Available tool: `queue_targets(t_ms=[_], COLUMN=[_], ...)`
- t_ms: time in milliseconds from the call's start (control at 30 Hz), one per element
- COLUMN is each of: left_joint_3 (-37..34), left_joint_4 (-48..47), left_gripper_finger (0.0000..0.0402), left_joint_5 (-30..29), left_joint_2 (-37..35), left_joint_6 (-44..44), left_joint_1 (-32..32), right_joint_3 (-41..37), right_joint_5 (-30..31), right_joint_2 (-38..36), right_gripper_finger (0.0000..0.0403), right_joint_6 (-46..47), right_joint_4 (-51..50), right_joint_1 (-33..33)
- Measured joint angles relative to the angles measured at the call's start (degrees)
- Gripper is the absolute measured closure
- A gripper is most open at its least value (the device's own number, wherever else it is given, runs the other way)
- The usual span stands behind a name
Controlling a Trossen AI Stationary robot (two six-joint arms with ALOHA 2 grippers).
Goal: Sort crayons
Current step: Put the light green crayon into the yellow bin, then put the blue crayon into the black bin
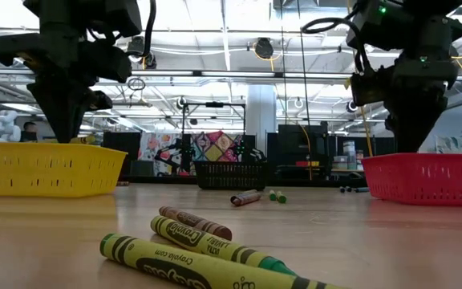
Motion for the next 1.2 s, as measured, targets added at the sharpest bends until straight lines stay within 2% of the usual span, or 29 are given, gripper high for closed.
queue_targets(t_ms=[133,300,433,567,733,900,1200], left_joint_3=[0.00,0.00,0.00,0.00,0.00,0.68,2.45], left_joint_4=[-0.03,0.00,0.00,0.00,-0.03,-0.35,-0.40], left_gripper_finger=[0.0377,0.0324,0.0304,0.0302,0.0302,0.0301,0.0301], left_joint_5=[0.00,-0.02,-0.04,-3.35,-7.54,-7.54,-7.54], left_joint_2=[0.00,0.00,0.00,0.00,0.00,0.00,0.00], left_joint_6=[0.01,0.02,-0.13,-0.49,-0.59,-0.55,0.02], left_joint_1=[0.02,0.04,0.04,0.04,0.05,0.04,0.04], right_joint_3=[2.27,7.23,9.78,10.64,10.64,10.64,10.64], right_joint_5=[-2.73,-2.53,-2.24,3.70,12.86,17.14,16.94], right_joint_2=[0.00,0.00,-0.02,-0.04,-0.04,-0.04,-0.04], right_gripper_finger=[0.0287,0.0287,0.0287,0.0287,0.0287,0.0287,0.0287], right_joint_6=[0.30,-1.04,-5.13,-10.69,-12.54,-9.60,3.96], right_joint_4=[-2.19,-7.43,-6.20,-1.82,3.71,6.17,0.84], right_joint_1=[0.01,0.01,-0.04,-0.04,-1.24,-5.59,-20.11])
